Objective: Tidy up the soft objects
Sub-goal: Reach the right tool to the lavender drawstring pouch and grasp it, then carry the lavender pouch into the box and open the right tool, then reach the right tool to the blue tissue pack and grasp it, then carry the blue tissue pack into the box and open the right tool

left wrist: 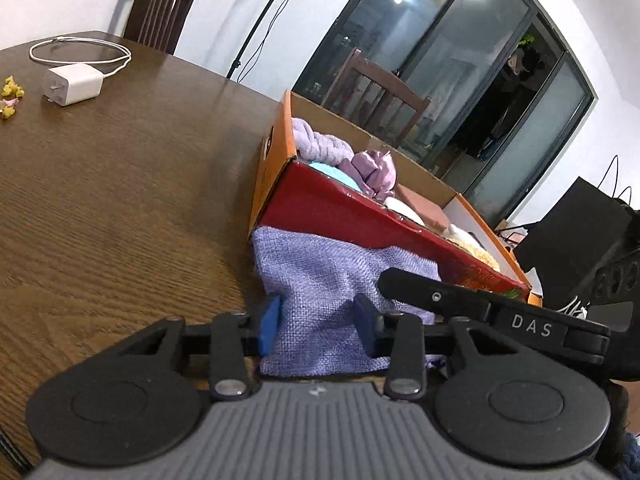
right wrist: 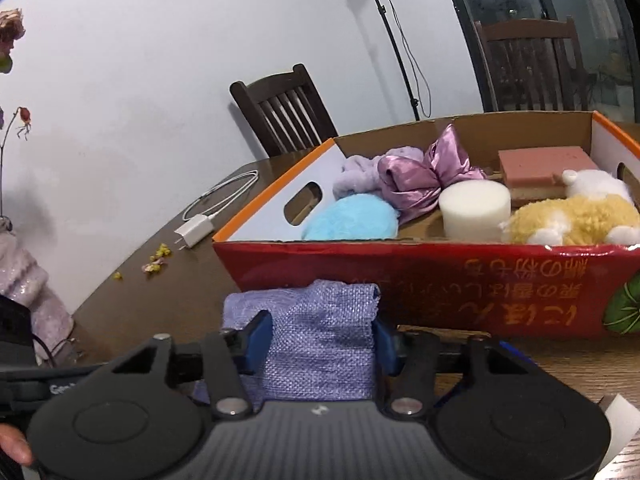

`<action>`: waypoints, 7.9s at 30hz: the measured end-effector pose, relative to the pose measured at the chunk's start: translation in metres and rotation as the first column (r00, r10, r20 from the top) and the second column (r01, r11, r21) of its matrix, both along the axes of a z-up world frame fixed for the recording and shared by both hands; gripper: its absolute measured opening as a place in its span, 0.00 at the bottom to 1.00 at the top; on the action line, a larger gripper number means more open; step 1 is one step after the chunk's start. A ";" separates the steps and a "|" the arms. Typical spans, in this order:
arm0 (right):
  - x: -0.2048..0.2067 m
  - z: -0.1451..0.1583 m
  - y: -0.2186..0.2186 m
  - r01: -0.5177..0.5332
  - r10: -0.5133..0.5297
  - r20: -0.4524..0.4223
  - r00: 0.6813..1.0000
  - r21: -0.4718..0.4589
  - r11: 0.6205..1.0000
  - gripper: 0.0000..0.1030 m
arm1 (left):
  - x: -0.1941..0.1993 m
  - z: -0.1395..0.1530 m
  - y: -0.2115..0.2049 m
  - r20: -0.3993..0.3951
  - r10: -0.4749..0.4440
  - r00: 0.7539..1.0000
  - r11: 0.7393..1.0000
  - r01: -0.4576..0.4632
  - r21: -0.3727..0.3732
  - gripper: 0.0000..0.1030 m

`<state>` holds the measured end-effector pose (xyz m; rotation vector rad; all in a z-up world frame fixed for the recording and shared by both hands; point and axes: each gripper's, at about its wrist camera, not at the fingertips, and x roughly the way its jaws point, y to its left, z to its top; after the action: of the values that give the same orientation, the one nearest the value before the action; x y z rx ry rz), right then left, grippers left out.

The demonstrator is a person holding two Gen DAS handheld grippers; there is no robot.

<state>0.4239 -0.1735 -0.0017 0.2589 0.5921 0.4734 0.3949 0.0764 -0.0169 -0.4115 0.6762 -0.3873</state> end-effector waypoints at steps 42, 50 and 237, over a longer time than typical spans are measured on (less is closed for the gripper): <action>-0.108 0.077 -0.072 0.091 -0.079 0.214 0.974 -0.048 0.995 0.19 | -0.066 0.105 -0.083 0.263 -0.220 0.939 0.971 0.186 0.149 0.15; 0.020 0.091 -0.085 0.095 -0.098 0.056 0.994 0.052 0.994 0.21 | 0.051 0.111 -0.091 0.177 -0.176 0.968 0.977 0.149 0.156 0.15; 0.077 0.047 -0.006 -0.072 0.073 -0.047 0.996 0.014 0.997 0.35 | 0.059 0.081 -0.026 0.215 -0.003 0.977 0.983 -0.037 0.181 0.45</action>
<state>0.5007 -0.1791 0.0458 0.2613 0.6464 0.5423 0.4543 0.0501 0.0645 -0.1961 0.4926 -0.3441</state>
